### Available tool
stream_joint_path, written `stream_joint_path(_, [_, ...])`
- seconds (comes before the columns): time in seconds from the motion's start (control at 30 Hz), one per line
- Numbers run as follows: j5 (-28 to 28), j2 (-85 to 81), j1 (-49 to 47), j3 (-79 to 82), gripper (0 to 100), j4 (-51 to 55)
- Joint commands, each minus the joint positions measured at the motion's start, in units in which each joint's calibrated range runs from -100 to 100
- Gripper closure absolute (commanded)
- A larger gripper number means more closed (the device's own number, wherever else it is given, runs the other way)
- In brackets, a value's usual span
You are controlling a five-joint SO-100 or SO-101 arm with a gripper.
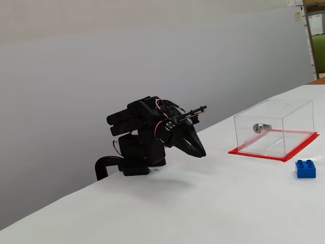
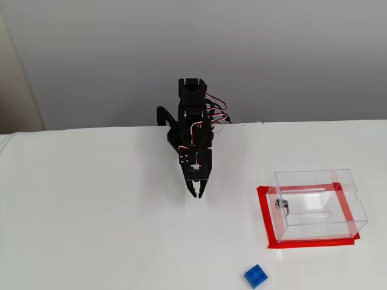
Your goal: Pick the blue lego brick and place it into the transparent box
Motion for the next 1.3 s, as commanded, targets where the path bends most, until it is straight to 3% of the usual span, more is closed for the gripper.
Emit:
stream_joint_path(0.0, [0.0, -0.6, 0.6, 0.9, 98, -0.4])
stream_joint_path(0.87, [0.2, 0.2, 0.1, -1.7, 98, -0.7])
stream_joint_path(1.27, [0.2, 18.8, 0.1, -19.2, 98, 0.1])
